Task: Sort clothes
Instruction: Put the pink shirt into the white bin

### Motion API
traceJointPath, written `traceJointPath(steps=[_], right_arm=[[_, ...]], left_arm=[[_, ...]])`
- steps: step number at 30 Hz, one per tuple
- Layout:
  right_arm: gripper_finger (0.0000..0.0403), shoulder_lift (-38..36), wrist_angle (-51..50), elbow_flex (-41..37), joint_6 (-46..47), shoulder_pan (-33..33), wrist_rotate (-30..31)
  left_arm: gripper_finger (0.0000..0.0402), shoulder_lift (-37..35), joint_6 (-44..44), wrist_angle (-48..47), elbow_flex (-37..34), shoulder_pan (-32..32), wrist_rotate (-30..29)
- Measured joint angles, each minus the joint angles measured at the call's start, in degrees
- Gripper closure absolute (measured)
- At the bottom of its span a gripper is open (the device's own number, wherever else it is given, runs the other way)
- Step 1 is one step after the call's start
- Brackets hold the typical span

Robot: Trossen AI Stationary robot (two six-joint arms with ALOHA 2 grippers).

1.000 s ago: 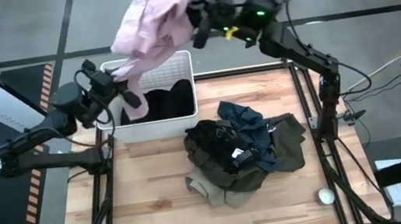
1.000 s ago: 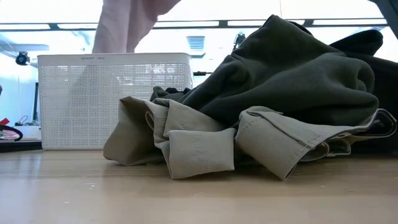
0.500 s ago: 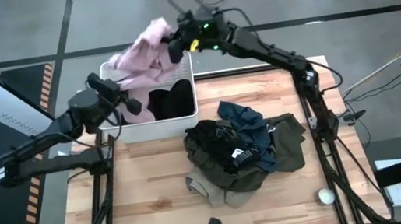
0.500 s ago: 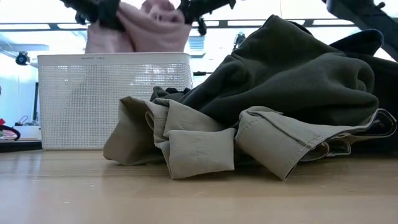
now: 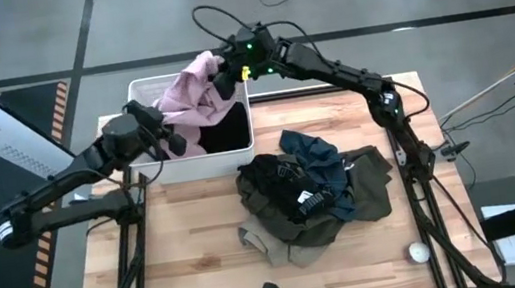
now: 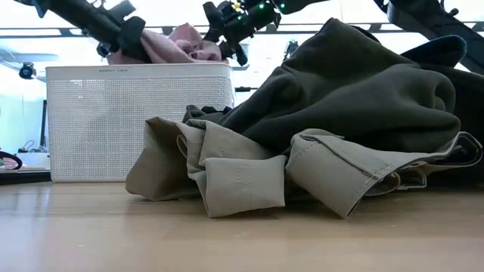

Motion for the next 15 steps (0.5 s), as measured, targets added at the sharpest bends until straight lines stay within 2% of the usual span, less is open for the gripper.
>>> traceJointPath(steps=[7,11,15], right_arm=[[0.0150,-3.08,0.46,0.02,1.74,0.13,-0.30],[0.0122,-3.69,0.38,0.02,2.88,0.13,-0.23],[0.0116,-2.65,1.79,0.09,5.09,0.13,-0.22]], left_arm=[[0.0259,-0.09,0.25,-8.65,8.20,-0.04,0.32],[0.0202,-0.11,0.23,-15.60,13.52,-0.07,0.32],[0.0159,-0.34,-0.07,-20.71,17.73,-0.07,0.32]])
